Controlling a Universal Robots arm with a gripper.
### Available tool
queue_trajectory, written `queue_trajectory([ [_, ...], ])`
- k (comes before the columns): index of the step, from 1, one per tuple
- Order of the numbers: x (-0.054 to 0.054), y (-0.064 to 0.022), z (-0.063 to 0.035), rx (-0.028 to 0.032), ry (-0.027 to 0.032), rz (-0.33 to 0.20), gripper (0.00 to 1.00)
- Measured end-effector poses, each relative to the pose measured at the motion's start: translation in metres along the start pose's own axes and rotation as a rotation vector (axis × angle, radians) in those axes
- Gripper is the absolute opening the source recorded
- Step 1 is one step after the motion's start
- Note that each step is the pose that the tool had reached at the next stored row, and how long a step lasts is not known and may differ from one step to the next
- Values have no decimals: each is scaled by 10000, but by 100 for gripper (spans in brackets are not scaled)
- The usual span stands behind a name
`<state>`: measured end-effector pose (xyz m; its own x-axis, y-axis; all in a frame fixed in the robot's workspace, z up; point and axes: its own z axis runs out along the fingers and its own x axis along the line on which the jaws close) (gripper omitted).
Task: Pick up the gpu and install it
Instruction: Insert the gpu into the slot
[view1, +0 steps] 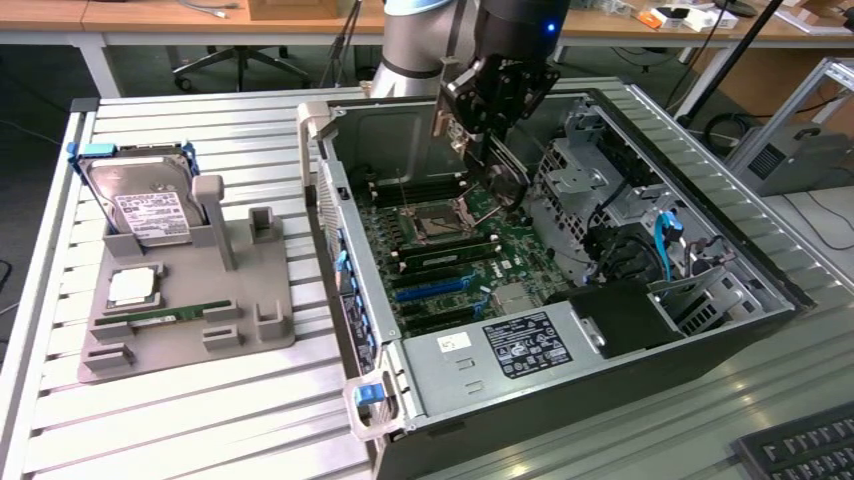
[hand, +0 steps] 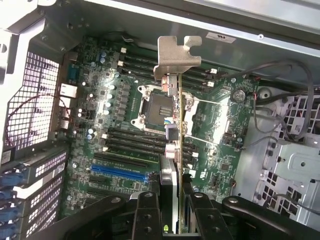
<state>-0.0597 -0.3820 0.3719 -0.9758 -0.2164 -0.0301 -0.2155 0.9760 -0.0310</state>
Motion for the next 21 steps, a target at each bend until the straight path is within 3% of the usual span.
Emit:
queue_trajectory([
  [16,0,0,0,-23,-23,-751,27],
  [21,0,0,1,-48,-50,-1613,27],
])
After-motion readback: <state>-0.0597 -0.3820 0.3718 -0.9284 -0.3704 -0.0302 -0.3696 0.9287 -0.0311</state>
